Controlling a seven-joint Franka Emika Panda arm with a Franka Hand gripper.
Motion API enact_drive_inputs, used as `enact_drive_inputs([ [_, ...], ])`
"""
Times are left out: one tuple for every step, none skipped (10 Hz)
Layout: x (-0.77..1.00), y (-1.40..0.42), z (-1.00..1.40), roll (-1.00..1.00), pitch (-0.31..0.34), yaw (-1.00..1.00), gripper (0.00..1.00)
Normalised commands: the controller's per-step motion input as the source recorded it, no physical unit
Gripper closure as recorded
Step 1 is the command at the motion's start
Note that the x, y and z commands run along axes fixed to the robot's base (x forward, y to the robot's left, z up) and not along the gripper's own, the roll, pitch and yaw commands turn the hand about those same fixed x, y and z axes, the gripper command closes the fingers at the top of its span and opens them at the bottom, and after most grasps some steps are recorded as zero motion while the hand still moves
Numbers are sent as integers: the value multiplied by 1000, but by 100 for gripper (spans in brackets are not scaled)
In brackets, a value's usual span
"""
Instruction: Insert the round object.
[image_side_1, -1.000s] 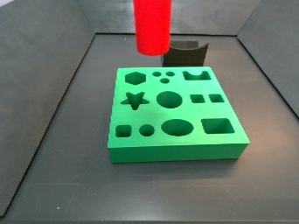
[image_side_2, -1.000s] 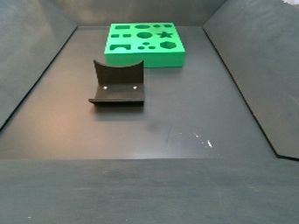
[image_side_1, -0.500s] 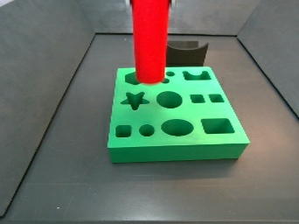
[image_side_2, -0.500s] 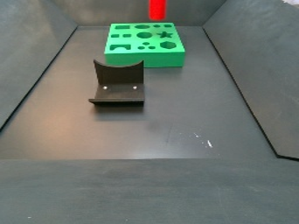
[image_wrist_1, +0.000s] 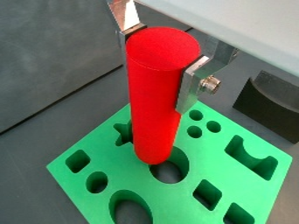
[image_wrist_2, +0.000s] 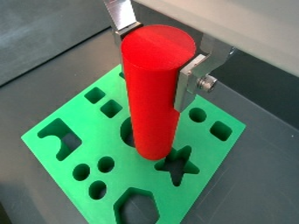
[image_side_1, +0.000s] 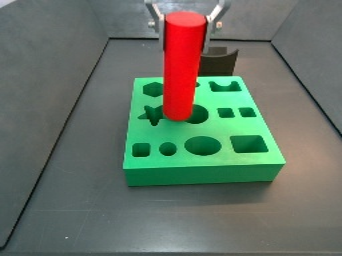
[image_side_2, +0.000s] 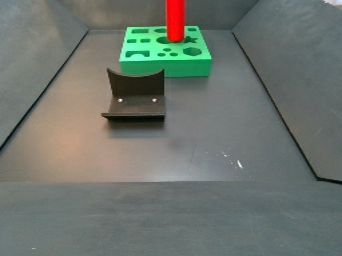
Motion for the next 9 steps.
enact_drive_inputs([
  [280,0,-237,0,0,-103,100],
  [357,0,-240,0,0,-140,100],
  [489,0,-229,-33,0,-274,100],
  [477,0,-257,0,0,-229,100],
  [426,0,-274,0,14,-180,100],
  [426,0,-286,0,26,-157,100],
  [417,0,-291,0,37,-163,100],
  [280,0,-286,39,44,-126,100],
  [94,23,-229,89,46,-46,100],
])
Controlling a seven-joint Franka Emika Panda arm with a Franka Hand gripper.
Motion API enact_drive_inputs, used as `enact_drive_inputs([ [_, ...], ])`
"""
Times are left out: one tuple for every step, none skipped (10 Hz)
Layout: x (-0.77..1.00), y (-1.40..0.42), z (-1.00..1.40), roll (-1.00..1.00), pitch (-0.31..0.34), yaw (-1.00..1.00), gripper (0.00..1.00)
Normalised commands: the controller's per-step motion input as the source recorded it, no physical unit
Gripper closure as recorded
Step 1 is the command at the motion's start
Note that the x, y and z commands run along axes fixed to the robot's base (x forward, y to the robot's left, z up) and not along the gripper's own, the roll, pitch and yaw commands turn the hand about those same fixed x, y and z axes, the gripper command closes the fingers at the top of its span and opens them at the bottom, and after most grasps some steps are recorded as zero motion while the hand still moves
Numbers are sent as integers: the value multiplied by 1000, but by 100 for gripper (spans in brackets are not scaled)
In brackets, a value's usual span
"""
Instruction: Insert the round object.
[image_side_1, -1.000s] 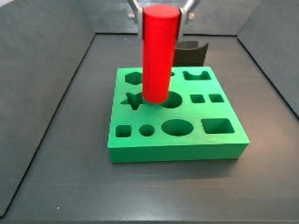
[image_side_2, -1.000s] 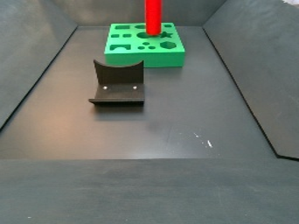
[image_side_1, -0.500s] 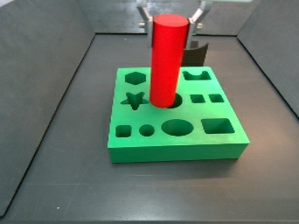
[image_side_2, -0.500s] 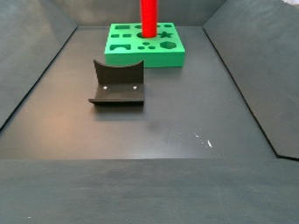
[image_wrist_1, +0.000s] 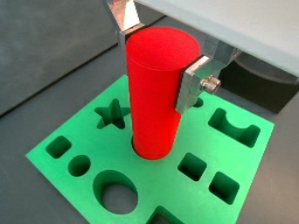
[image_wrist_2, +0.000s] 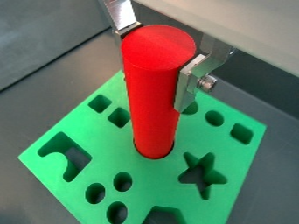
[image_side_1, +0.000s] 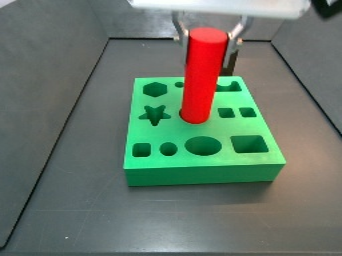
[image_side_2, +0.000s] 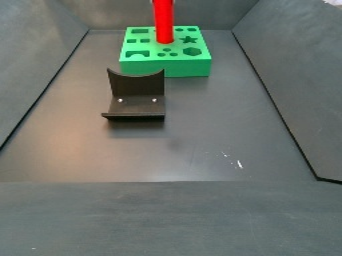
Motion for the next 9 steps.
enact_drive_inputs([
  [3,31,-203,60,30,-46,100],
  [9,14,-206,37,26,-60,100],
  [0,20,-220,26,17,-71,100],
  [0,46,-220,17,16,-86,100],
  [9,40,-254,3,11,-74,100],
  [0,37,-266,0,0,-69,100],
  [0,63,-263,0,0,-63,100],
  [3,74,-249,0,13,-63,100],
  [0,89,-240,6,14,-66,100],
])
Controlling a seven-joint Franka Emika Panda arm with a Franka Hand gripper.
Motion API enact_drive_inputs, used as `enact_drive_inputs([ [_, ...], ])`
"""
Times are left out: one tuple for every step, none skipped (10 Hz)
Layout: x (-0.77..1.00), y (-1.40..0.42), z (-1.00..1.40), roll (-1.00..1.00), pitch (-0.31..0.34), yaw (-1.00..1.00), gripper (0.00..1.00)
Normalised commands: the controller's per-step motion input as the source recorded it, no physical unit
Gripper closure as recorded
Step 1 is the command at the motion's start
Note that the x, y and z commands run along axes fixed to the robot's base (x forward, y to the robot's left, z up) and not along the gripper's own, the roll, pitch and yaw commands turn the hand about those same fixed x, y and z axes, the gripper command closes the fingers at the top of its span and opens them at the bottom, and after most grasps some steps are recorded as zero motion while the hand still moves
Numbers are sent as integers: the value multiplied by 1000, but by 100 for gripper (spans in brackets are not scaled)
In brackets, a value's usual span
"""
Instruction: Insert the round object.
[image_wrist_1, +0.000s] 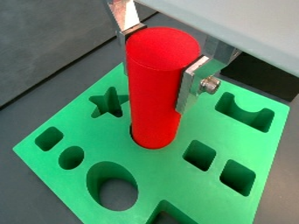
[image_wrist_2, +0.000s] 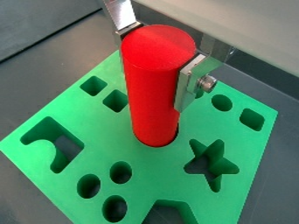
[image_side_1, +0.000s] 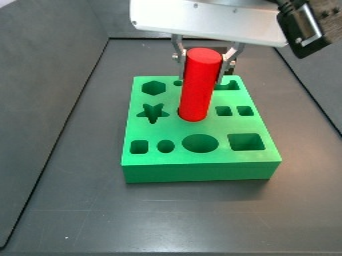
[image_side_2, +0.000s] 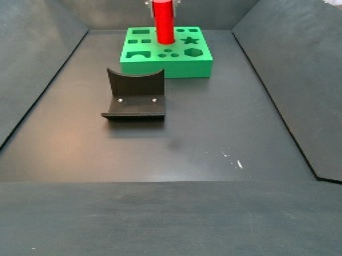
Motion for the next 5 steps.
enact_drive_inputs([
  [0,103,-240,0,11,-66,100],
  [0,126,-249,0,7,-60,100],
  [0,71,-203,0,0,-46,100],
  [0,26,0,-31,-14,0,100],
  [0,0,0,0,0,0,100],
])
